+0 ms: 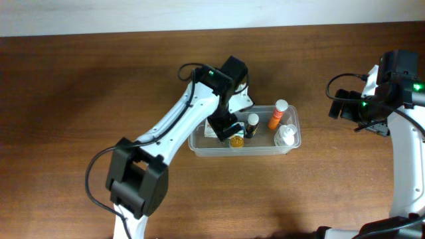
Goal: Pack container
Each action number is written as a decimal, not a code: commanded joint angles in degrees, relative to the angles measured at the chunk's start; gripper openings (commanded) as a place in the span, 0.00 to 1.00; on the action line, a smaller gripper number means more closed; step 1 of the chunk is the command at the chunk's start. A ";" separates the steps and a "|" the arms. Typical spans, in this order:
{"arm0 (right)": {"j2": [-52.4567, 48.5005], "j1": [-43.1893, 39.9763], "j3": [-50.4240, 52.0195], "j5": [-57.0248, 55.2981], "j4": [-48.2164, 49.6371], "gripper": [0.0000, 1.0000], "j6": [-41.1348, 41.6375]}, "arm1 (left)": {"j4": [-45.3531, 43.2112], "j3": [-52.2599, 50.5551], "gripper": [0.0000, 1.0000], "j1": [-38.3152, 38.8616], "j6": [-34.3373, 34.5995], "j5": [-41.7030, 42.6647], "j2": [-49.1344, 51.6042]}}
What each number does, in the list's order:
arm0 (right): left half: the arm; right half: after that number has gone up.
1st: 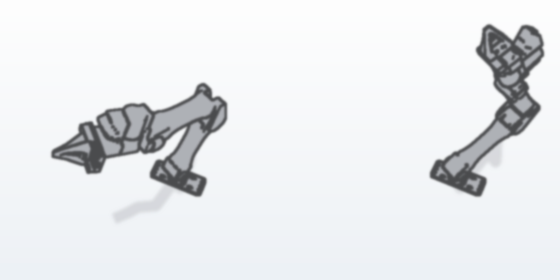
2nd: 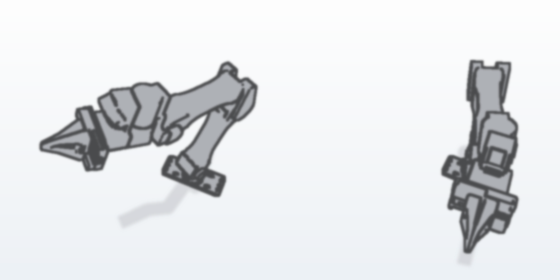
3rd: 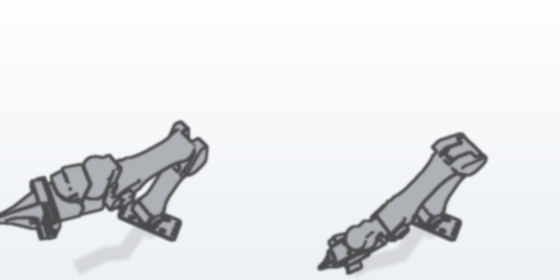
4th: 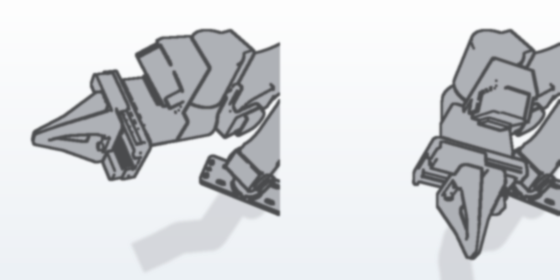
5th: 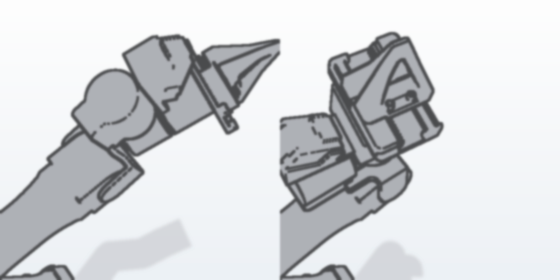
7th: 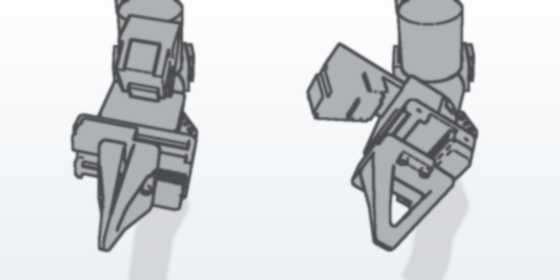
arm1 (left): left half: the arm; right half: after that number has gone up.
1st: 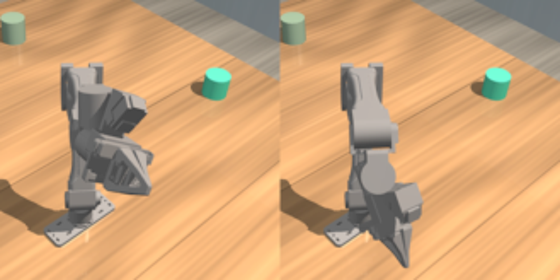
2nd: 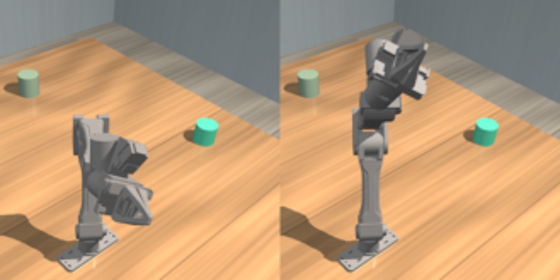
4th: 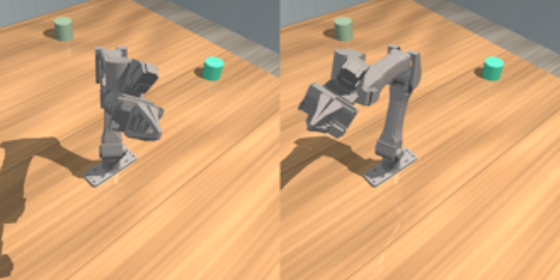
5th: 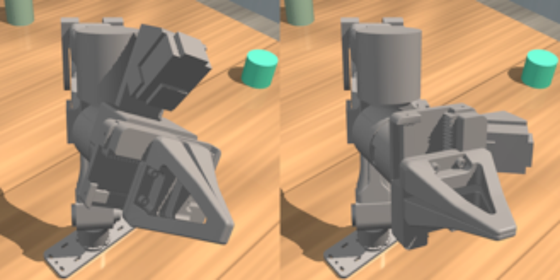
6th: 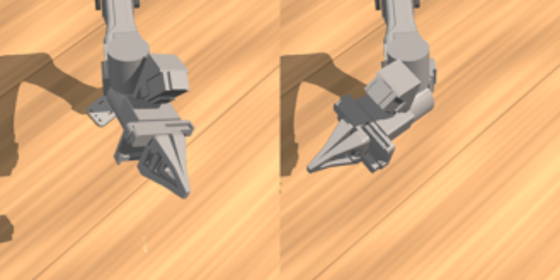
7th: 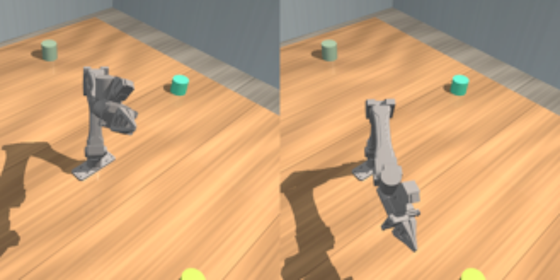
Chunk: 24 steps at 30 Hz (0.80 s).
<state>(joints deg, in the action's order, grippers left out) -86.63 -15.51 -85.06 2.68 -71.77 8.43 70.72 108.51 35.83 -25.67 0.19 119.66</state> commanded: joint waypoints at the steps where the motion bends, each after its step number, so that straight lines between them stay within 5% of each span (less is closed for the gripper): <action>1: -0.22 -0.24 0.17 0.13 0.17 0.99 -1.99 | -0.07 4.61 0.99 -2.82 3.04 -4.11 -10.91; 6: -0.20 2.27 -0.70 0.13 0.61 0.98 -4.52 | -3.13 4.72 0.99 -11.72 11.45 -6.93 -20.57; 11: -0.20 10.29 -2.40 -2.05 6.23 0.98 -5.25 | -3.85 4.72 0.99 -27.85 27.28 -6.86 -24.33; 17: -0.22 15.04 -2.40 -1.97 17.92 0.98 -5.22 | -3.98 4.68 0.99 -39.50 28.26 -6.45 -24.00; 24: 2.08 15.13 -2.38 -1.86 14.51 0.98 -5.60 | 2.43 4.68 0.99 -43.19 27.39 -6.45 -26.14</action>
<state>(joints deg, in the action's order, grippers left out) -86.63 -0.64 -86.41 1.52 -55.55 2.81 72.05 113.45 -6.81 1.15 -6.46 95.72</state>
